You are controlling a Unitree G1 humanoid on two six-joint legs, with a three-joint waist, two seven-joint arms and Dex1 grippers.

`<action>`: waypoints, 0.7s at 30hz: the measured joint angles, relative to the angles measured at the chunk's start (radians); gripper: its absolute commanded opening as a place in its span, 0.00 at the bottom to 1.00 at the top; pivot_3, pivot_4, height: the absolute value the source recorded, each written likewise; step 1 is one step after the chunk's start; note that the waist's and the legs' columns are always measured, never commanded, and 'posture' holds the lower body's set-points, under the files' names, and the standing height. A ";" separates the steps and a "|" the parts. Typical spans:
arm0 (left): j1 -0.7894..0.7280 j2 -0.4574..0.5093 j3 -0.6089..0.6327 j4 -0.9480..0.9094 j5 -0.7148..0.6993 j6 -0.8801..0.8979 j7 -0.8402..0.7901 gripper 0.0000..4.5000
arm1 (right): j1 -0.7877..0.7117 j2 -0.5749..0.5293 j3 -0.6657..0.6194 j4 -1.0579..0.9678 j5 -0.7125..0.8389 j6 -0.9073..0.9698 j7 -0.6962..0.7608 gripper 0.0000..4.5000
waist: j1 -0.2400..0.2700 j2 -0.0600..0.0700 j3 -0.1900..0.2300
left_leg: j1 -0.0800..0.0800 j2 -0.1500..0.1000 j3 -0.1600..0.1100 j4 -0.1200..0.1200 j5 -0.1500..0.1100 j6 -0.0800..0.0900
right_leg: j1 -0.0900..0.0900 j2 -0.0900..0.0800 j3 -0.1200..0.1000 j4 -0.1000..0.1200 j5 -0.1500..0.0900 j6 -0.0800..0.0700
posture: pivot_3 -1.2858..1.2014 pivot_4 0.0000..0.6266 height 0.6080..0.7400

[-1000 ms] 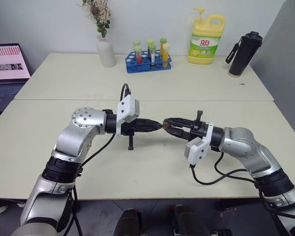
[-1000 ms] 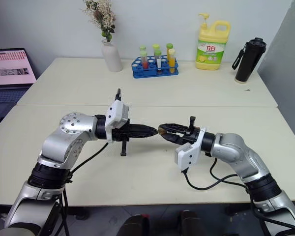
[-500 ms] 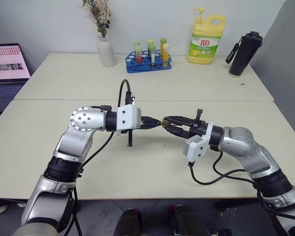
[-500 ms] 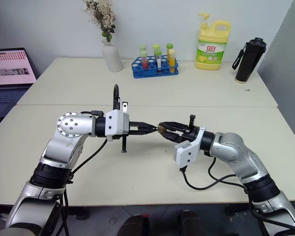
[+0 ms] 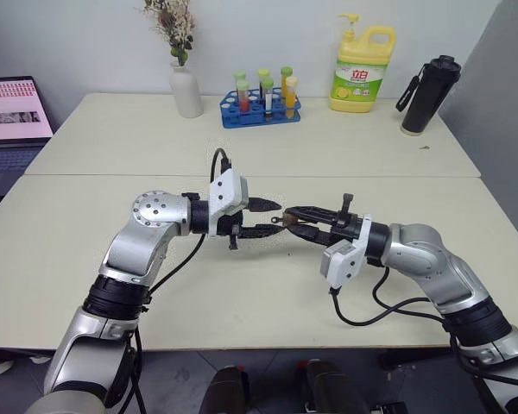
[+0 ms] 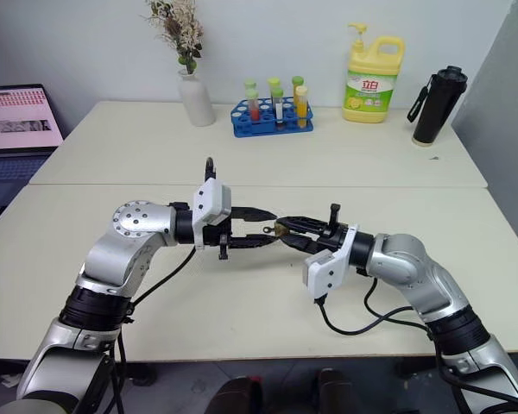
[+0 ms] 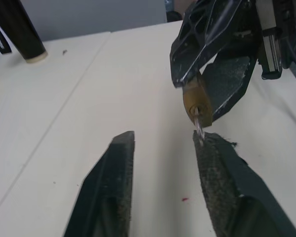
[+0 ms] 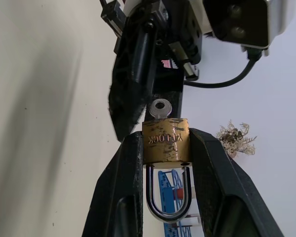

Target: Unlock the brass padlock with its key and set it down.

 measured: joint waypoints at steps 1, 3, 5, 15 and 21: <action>0.004 0.008 0.006 -0.006 -0.010 0.020 -0.006 0.62 | 0.001 -0.001 0.000 0.000 0.000 0.000 0.000 0.21 | 0.000 0.000 0.000 | 0.000 0.000 0.000 0.000 0.000 0.000 | 0.000 0.000 0.000 0.000 0.000 0.000 | 0.52 0.24 1.00; 0.016 0.013 0.022 -0.031 -0.061 0.095 -0.010 0.62 | 0.002 -0.002 0.000 0.000 0.000 0.000 0.001 0.21 | 0.002 0.000 0.000 | 0.000 0.000 -0.001 0.000 0.000 0.000 | 0.000 0.000 0.000 0.000 0.000 0.000 | 0.52 0.24 1.00; 0.015 0.012 0.043 -0.052 -0.127 0.201 -0.005 0.62 | 0.002 -0.002 0.000 -0.001 0.000 -0.001 0.002 0.21 | 0.003 0.000 0.000 | -0.001 0.000 -0.001 0.001 0.000 0.000 | 0.000 0.000 0.000 0.000 -0.001 0.001 | 0.52 0.24 1.00; -0.003 0.001 0.087 -0.144 -0.292 0.434 0.081 0.62 | 0.000 0.007 0.003 -0.001 0.000 -0.011 0.018 0.21 | 0.003 0.000 0.000 | 0.000 0.000 -0.002 0.001 0.000 0.000 | 0.001 -0.001 0.000 0.000 0.000 0.000 | 0.52 0.24 1.00; -0.004 -0.019 0.052 -0.143 -0.251 0.402 0.121 0.62 | -0.004 0.017 0.003 -0.001 0.000 -0.011 0.020 0.21 | 0.004 0.000 0.000 | 0.000 0.000 -0.002 0.001 0.000 0.000 | 0.001 -0.001 0.001 0.000 0.000 0.000 | 0.52 0.24 1.00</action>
